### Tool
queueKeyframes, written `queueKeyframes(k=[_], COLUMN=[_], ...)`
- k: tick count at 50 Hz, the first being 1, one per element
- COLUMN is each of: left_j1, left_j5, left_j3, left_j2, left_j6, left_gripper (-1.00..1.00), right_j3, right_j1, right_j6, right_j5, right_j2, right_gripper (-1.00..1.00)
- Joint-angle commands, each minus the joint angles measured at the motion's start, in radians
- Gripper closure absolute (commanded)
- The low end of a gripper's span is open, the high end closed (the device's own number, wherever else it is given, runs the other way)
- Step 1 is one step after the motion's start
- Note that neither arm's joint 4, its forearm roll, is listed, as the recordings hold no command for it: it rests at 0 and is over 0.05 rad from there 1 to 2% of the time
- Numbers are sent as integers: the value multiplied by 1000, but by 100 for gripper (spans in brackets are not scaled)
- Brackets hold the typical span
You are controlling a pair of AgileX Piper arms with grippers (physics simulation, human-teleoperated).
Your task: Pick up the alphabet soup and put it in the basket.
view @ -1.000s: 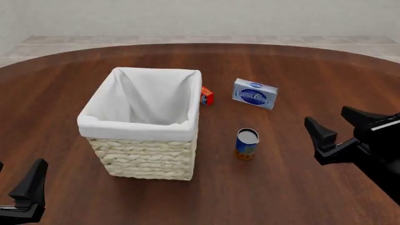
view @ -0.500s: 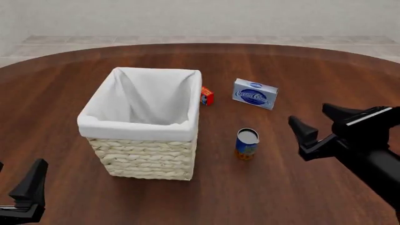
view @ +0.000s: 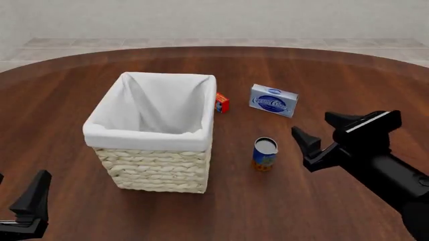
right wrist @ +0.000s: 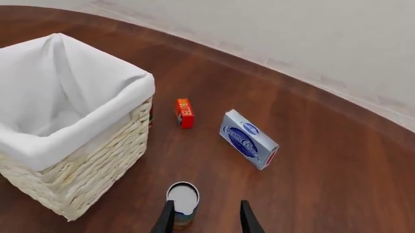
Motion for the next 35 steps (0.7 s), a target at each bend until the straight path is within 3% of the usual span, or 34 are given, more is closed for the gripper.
queueKeyframes(k=[1,35], left_j1=[0,0], left_j5=[0,0], left_j3=[0,0], left_j2=[0,0], left_j6=[0,0], left_gripper=[-100,-100], right_j3=[-43,-210], right_j1=[34,59], right_j6=[2,-16], right_j5=[-1,121], right_j2=[88,221], right_gripper=[-100,-100])
